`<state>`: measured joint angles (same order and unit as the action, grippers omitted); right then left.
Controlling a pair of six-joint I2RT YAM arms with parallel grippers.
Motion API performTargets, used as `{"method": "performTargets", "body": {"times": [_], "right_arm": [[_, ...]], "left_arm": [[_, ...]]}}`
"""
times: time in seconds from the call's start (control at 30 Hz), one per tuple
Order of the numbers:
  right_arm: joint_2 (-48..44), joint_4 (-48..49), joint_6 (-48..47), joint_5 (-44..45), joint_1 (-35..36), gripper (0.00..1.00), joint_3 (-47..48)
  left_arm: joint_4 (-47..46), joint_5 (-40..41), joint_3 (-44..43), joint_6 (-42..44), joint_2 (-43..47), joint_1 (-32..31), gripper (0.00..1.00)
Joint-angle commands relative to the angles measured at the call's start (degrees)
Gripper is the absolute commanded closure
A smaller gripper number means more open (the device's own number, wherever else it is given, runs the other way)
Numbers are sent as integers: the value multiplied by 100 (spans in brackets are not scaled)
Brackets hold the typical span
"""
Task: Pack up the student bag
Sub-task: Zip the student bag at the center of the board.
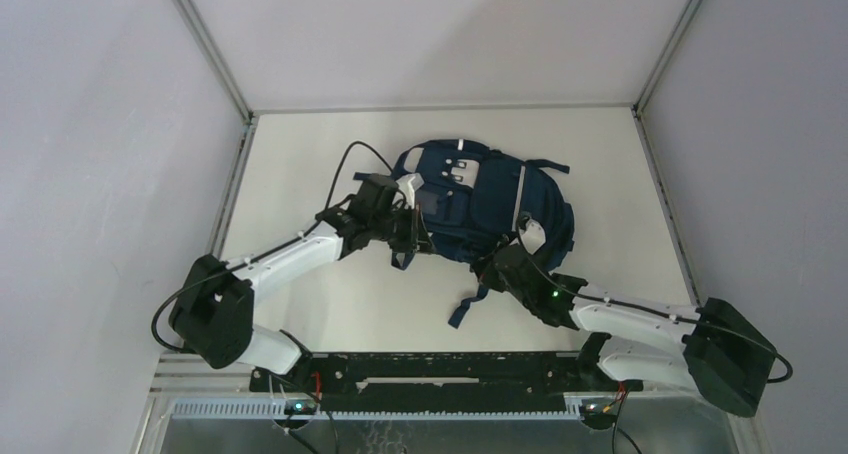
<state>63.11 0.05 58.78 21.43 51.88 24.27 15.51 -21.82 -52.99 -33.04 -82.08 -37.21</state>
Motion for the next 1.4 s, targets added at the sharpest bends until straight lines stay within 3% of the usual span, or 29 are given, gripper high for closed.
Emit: {"method": "performTargets", "body": {"times": [0.0,0.3,0.5,0.63,0.8,0.97,1.0,1.07,1.17,1.23,1.37], "right_arm": [[-608,-675,23,464,-147,100,-84],[-2672,-1594,-408,-200,-1211,100,-1203],[-3523,-2149,-208,-765,-1822,100,-1658],[-3582,-2210,-87,-818,-1857,100,-1673],[-3166,-1428,-84,-1398,-1773,100,-1648],[-2349,-668,232,-1089,-711,100,-1247],[-2127,-578,276,-904,-447,100,-1102],[-1643,-432,344,-703,-129,100,-839],[-1009,3,495,-816,-35,100,-696],[-656,341,567,-901,-16,100,-695],[-253,795,628,-993,28,100,-702]], "left_arm": [[-458,-70,25,-54,437,493,100],[-485,114,329,-225,721,1249,100],[-458,194,288,-317,646,1718,100],[-383,319,218,-444,581,2160,100],[65,698,-562,-319,154,2336,100],[485,972,-1802,-156,-740,2552,99],[659,947,-2070,-116,-895,2560,91],[799,589,-2307,-45,-987,2506,62],[810,758,-2069,113,-431,2037,27],[945,947,-1836,188,55,1621,22],[984,924,-1022,-334,645,1018,23]]}}
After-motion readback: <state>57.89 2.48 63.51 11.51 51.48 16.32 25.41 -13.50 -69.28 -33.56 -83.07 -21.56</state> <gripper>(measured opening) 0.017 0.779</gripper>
